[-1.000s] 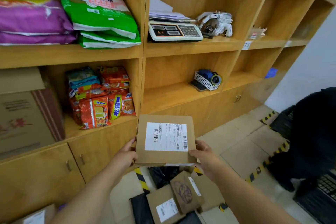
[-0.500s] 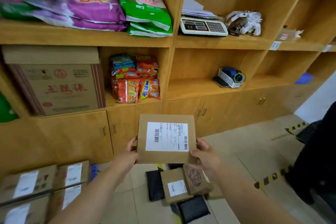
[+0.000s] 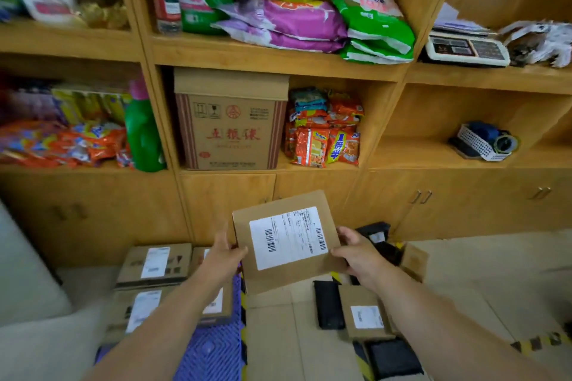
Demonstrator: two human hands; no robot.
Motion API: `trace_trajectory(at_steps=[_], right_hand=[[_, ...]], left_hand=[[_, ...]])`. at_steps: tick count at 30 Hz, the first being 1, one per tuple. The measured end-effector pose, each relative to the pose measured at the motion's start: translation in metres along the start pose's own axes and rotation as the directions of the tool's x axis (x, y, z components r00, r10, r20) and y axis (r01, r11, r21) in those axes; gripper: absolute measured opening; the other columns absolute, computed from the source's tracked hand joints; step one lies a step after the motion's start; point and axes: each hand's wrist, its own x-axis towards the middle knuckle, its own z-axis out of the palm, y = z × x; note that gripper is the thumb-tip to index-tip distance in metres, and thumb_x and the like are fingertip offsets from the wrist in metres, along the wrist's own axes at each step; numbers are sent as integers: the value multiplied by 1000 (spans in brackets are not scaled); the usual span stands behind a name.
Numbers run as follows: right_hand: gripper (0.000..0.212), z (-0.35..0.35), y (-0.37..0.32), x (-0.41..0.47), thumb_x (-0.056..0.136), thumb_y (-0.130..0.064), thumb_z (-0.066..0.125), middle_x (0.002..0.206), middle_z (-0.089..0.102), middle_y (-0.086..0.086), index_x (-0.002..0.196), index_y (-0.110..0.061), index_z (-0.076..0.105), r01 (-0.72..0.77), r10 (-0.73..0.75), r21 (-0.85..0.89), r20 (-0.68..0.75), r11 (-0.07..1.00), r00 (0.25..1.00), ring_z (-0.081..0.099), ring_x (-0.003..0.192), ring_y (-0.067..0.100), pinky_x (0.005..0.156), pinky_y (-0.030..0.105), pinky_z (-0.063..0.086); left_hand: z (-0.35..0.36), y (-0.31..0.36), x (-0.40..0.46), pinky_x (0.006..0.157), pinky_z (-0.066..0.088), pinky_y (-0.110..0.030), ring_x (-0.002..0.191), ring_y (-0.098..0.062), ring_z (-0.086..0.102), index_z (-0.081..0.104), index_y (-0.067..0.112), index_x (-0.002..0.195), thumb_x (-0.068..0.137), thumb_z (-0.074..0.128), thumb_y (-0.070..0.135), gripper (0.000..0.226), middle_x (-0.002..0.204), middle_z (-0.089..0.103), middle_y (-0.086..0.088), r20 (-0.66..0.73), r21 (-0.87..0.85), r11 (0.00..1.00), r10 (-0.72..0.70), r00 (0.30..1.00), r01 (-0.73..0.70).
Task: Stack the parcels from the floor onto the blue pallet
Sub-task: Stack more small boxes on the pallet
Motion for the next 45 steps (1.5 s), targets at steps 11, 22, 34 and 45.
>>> trace_trajectory(at_steps=[11,22,34,45], right_hand=[[60,214,-15,10,84,-5,62,123,56,3,139,-23,45,-56,55,-44,-41,997,998,53,113,21,93,34,46],[62,269,1,25,68,-28,74,129,51,9,125,-21,52,-89,50,-98,-344,991,937,58,100,25,75,29,45],[25,305,115,77,79,-11,71,105,64,10,98,-15,54,-365,357,2,-216,931,909,60,93,24,86,40,49],[43,337,309,190,80,-8,62,114,62,7,121,-12,49,-558,555,-216,-79,801,828,59,96,24,71,29,45]], left_hand=[[-201,-37,29,69,58,-49,80,-28,63,28,23,131,94,54,22,45,97,53,0,-89,165,986,-19,996,34],[-217,-85,52,74,47,-28,95,-18,52,39,27,137,88,60,37,54,124,42,-5,59,504,863,11,998,-40],[-192,-218,100,73,54,-36,89,-17,63,44,38,124,86,52,23,41,114,59,4,63,398,894,-251,966,206],[-148,-392,183,79,49,-35,98,-29,60,45,18,131,92,46,7,41,120,61,-10,-55,371,798,-492,869,475]])
